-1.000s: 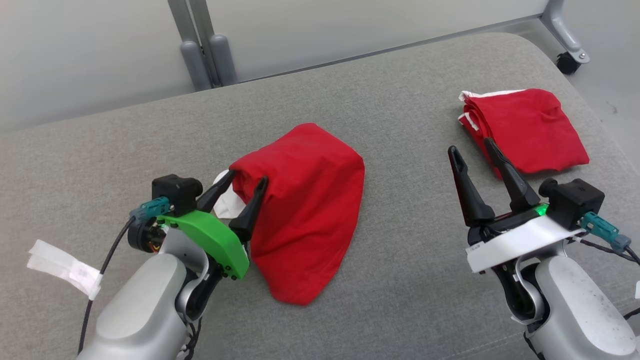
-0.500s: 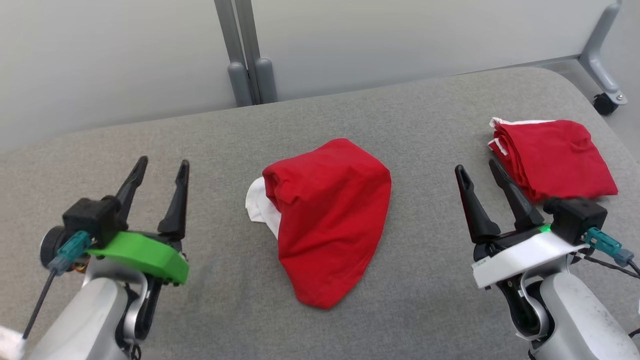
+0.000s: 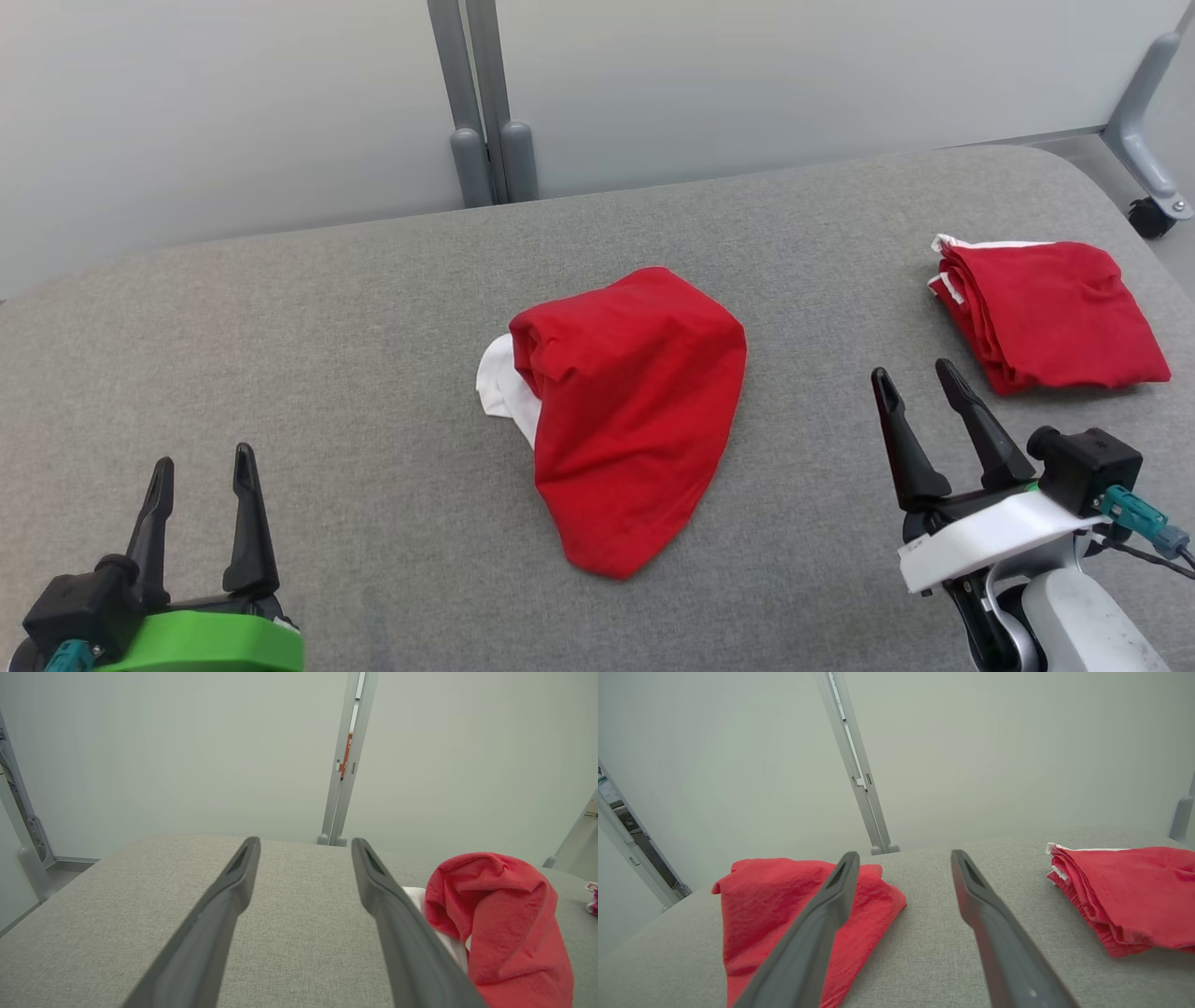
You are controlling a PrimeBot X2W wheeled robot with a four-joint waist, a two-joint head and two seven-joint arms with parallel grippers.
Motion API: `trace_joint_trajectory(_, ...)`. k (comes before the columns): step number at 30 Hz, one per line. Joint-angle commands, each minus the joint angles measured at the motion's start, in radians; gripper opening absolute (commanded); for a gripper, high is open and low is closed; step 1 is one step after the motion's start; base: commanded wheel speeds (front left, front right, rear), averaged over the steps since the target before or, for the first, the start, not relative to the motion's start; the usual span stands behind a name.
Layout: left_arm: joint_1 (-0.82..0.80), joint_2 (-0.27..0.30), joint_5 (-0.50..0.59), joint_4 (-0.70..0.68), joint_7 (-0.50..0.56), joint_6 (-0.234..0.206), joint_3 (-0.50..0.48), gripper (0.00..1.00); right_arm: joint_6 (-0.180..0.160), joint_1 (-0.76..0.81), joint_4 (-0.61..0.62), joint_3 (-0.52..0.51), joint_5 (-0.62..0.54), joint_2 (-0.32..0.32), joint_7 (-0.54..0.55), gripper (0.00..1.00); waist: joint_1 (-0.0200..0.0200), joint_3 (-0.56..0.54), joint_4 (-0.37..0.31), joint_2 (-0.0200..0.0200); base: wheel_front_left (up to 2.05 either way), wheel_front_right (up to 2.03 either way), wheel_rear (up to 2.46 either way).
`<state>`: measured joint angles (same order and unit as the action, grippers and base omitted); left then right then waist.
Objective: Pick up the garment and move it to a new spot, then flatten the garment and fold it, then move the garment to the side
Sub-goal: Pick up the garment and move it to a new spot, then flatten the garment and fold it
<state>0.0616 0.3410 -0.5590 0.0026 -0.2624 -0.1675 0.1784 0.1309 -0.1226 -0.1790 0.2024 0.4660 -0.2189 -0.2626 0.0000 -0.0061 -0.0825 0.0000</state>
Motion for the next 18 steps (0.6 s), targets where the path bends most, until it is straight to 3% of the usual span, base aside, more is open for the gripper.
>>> trace_joint_trajectory(1,0.012,-0.004,0.014,-0.002,-0.003,0.010,-0.010,1.00,0.000,0.010,-0.001,-0.001,-0.006,-0.003,-0.002,1.00,0.0000,0.003,0.002,0.0000,0.00,0.00,0.00)
trace_joint_trajectory(11,0.021,-0.063,0.066,0.027,-0.003,0.065,-0.050,1.00,0.000,-0.025,-0.023,0.065,0.004,-0.041,-0.002,1.00,0.0000,-0.008,0.017,0.0000,0.00,0.00,0.00)
trace_joint_trajectory(18,0.030,-0.073,0.096,0.047,-0.003,0.096,-0.079,1.00,0.000,-0.093,-0.015,0.258,0.130,-0.028,0.068,1.00,0.0000,-0.005,0.075,0.0000,0.00,0.00,0.00)
